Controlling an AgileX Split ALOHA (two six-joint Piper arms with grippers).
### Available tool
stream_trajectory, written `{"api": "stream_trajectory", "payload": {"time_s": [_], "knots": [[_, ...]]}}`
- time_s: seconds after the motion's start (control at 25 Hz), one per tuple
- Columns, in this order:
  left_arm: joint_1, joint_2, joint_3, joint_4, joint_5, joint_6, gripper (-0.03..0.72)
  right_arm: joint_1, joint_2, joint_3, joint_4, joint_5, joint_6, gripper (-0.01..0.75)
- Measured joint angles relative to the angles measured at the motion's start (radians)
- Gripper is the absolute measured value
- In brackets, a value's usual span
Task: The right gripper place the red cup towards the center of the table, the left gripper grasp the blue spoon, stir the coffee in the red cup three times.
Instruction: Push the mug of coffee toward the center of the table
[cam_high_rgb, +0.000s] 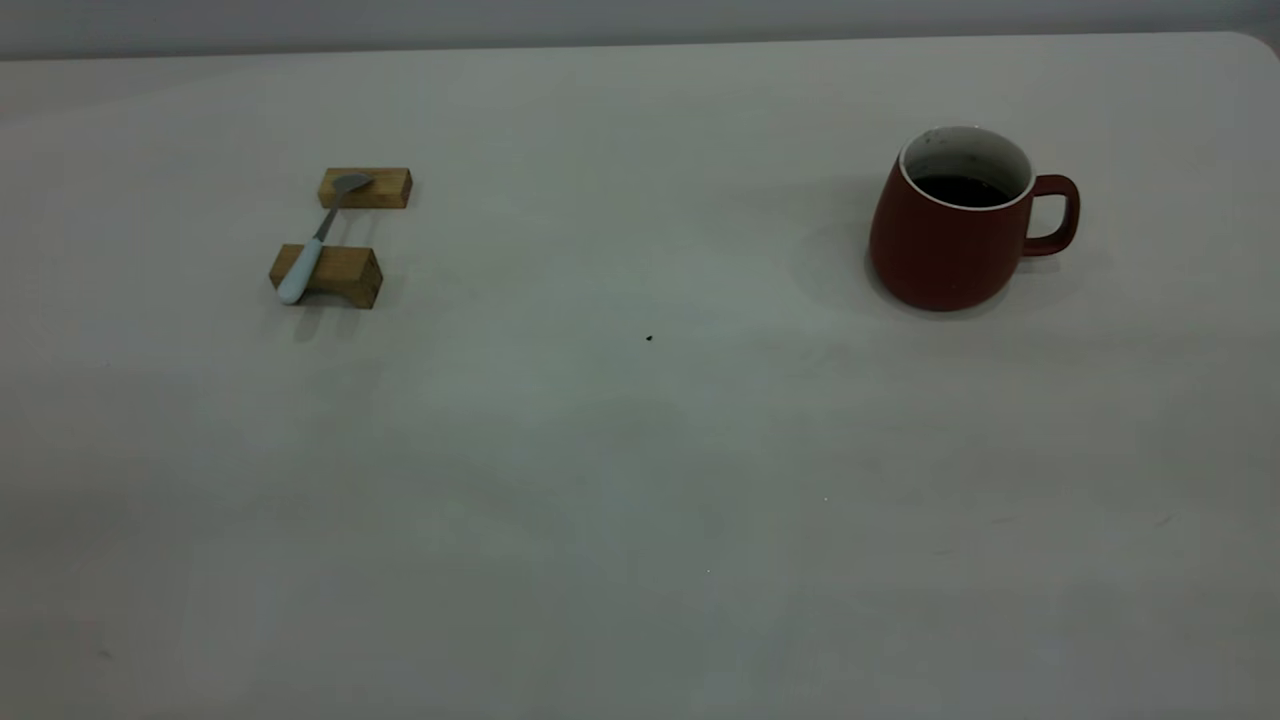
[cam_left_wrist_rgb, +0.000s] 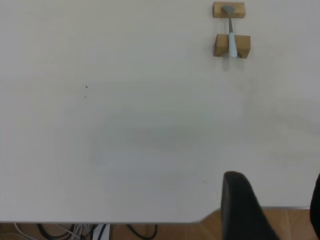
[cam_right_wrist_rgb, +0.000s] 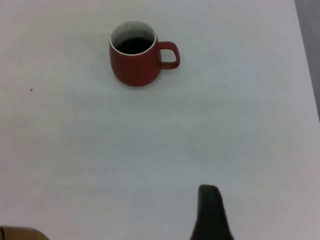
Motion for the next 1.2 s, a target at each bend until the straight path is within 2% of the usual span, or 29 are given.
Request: {"api": "stream_trajectory", "payload": {"time_s": [0.64,0.76,0.92,1.2], "knots": [[0.000,0.000,0.000,0.000,0.000,0.000,0.411,0.000,0.000,-0.001,0.040,-0.001,0.001,0.591],[0.000,0.000,0.000,0.000,0.000,0.000,0.411,0.000,0.029,-0.018,0.032,-0.031,0.005,0.591],[0.000,0.000,0.000,0.000,0.000,0.000,0.411,0.000,0.229,-0.090,0.019,-0.092,0.007,0.591],[0.000,0.000,0.000,0.000,0.000,0.000,0.411,0.000,0.776,-0.226,-0.008,-0.311,-0.114,0.591]]}}
